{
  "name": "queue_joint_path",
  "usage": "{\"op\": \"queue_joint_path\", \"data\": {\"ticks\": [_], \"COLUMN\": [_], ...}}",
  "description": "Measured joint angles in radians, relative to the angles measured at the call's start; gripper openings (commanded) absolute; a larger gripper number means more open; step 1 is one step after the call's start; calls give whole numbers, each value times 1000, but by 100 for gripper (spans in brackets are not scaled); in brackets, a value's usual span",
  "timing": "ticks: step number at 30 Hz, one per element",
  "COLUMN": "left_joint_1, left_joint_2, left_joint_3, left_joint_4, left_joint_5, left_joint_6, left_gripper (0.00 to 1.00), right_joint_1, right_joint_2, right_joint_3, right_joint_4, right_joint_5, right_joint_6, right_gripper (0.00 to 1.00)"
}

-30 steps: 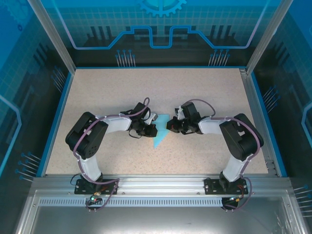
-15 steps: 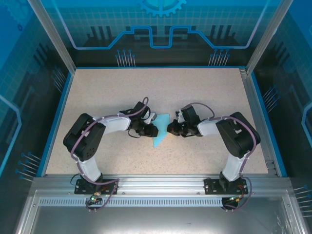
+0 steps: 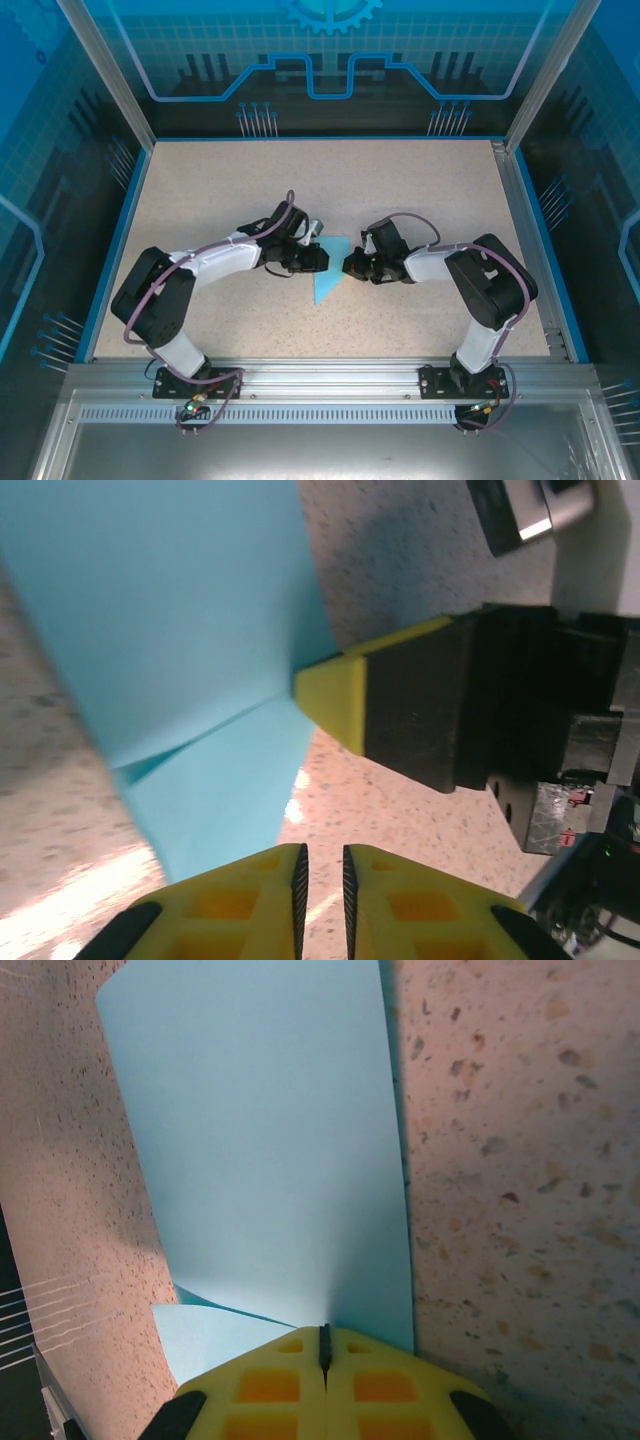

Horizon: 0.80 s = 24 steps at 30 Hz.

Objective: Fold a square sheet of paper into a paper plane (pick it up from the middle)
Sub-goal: Third fold the triangle at the center of the table.

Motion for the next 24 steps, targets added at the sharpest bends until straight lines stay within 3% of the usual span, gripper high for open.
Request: {"op": "queue_joint_path", "data": {"ticks": [8,24], "left_joint_1": [-27,-24], "left_joint_2": [131,154], "left_joint_3": [-24,-58], "left_joint_4": [50,102], "left_joint_5": [12,7], "left_joint_6": [-65,-69], "left_gripper": [11,6], "right_joint_1": [0,38], "right_joint_2": [-17,-23], "right_joint_3": [8,-19], "right_joint_4": [-19,29], "right_joint_5": [-20,-37], "right_joint_6": [-1,-1], "right_gripper": [1,0]}}
